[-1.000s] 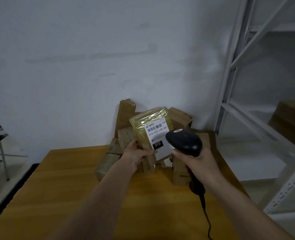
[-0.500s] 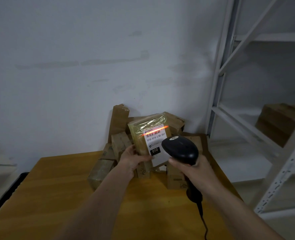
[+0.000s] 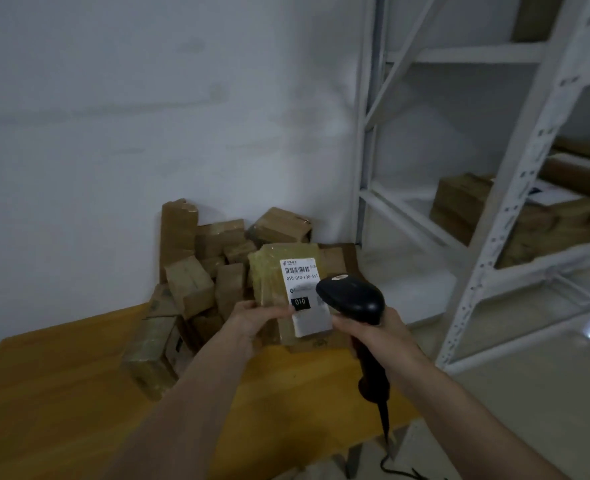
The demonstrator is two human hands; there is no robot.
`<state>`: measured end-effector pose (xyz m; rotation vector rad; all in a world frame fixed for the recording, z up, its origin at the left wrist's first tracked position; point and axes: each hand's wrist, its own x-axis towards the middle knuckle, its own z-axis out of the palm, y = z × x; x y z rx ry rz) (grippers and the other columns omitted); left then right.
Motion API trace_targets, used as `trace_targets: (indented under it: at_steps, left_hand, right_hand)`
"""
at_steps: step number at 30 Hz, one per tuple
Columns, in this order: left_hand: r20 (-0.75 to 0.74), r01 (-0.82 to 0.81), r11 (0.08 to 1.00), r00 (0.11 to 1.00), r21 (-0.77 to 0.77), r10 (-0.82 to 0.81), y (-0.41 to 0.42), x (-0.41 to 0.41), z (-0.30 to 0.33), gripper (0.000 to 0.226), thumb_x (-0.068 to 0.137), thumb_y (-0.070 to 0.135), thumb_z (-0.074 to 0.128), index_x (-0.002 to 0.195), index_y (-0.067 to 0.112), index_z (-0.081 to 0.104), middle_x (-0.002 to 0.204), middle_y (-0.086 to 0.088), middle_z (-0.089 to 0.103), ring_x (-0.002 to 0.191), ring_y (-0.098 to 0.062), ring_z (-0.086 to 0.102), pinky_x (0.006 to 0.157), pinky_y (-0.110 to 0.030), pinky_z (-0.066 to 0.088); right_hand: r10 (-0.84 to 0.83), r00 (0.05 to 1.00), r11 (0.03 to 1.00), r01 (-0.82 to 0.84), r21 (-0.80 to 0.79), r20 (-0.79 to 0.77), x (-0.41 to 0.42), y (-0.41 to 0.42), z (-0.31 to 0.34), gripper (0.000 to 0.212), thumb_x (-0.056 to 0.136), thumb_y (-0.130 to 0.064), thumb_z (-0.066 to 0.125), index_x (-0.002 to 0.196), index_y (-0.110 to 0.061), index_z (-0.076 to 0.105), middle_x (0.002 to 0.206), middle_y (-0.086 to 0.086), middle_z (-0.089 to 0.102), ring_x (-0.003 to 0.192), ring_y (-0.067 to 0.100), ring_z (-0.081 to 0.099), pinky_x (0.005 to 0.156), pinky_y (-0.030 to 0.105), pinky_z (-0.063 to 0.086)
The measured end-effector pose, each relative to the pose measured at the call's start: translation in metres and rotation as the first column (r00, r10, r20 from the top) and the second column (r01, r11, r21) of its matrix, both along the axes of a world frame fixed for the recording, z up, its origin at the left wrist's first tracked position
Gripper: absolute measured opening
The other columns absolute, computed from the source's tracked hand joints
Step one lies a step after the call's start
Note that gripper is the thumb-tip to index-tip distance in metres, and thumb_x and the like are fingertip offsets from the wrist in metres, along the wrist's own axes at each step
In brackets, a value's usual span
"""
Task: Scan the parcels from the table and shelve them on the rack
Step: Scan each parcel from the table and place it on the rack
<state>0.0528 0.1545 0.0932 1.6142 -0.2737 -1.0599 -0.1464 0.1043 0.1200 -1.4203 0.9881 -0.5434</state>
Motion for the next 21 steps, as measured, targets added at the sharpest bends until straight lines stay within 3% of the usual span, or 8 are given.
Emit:
trace_targets:
  at_steps: [2,6,9,13,16,19,21]
  left_hand:
    - [0.004,0.028,0.999,1.0,0.018,-0.029,-0.006,-0.012,0.001,0.102,0.061,0.011,0.089,0.144,0.014,0.031,0.137,-0.015,0.048,0.121,-0.035,0.048,0.084,-0.045,0.047]
    - [-0.041,0.168,0.986,0.985,0.001,-0.168,-0.012,-0.033,-0.003,0.099,0.051,0.011,0.091,0.136,0.013,0.04,0.123,-0.015,0.056,0.11,-0.035,0.055,0.09,-0.052,0.052]
    - [-0.074,0.228,0.973,0.971,0.014,-0.227,-0.005,-0.048,-0.012,0.075,0.061,0.007,0.087,0.123,0.01,0.045,0.108,-0.014,0.061,0.105,-0.034,0.058,0.087,-0.05,0.052]
    - [-0.127,0.374,0.927,0.921,0.016,-0.369,0.001,-0.078,-0.027,0.093,0.057,0.026,0.09,0.136,0.018,0.042,0.128,-0.011,0.055,0.114,-0.033,0.051,0.088,-0.049,0.04]
    - [-0.137,0.446,0.895,0.888,0.022,-0.439,0.005,-0.108,-0.029,0.085,0.068,0.033,0.086,0.138,0.02,0.038,0.13,-0.012,0.052,0.113,-0.034,0.048,0.095,-0.054,0.036]
    - [-0.191,0.568,0.821,0.814,0.057,-0.549,0.006,-0.135,-0.021,0.05,0.073,0.037,0.081,0.108,0.011,0.055,0.099,-0.01,0.06,0.093,-0.03,0.053,0.102,-0.051,0.034]
    - [-0.195,0.601,0.797,0.79,0.057,-0.582,0.003,-0.15,-0.011,0.034,0.077,0.035,0.078,0.089,0.012,0.055,0.089,-0.009,0.06,0.09,-0.029,0.053,0.105,-0.05,0.032]
  right_hand:
    - [-0.089,0.996,0.996,0.088,0.005,0.003,-0.015,0.007,0.0,0.01,0.084,-0.022,0.072,0.084,-0.015,0.064,0.059,0.001,0.056,0.059,0.016,0.054,0.06,0.026,0.045]
    - [-0.286,0.958,0.957,0.284,0.054,0.031,-0.041,0.024,-0.007,0.015,0.081,-0.023,0.075,0.085,-0.013,0.065,0.063,0.005,0.058,0.062,0.019,0.056,0.064,0.032,0.048]
    - [-0.39,0.92,0.919,0.387,0.072,0.036,-0.056,0.045,-0.012,0.017,0.08,-0.02,0.075,0.087,-0.009,0.064,0.066,0.009,0.056,0.06,0.019,0.054,0.058,0.029,0.048]
    - [-0.503,0.864,0.864,0.502,0.044,-0.004,-0.085,0.079,-0.022,0.017,0.079,-0.009,0.074,0.093,-0.005,0.064,0.063,0.009,0.055,0.056,0.018,0.052,0.052,0.025,0.047]
    - [-0.603,0.798,0.798,0.603,0.029,-0.008,-0.111,0.098,-0.023,0.017,0.079,-0.004,0.074,0.094,-0.005,0.065,0.062,0.008,0.056,0.056,0.018,0.052,0.053,0.027,0.047]
    - [-0.689,0.725,0.725,0.688,0.029,0.017,-0.134,0.108,-0.016,0.011,0.08,-0.004,0.072,0.09,-0.005,0.068,0.064,0.008,0.058,0.058,0.018,0.054,0.056,0.027,0.049]
    - [-0.73,0.681,0.683,0.73,0.02,0.057,-0.148,0.11,-0.011,0.009,0.08,-0.003,0.072,0.087,-0.006,0.068,0.07,0.009,0.062,0.065,0.019,0.057,0.06,0.029,0.05]
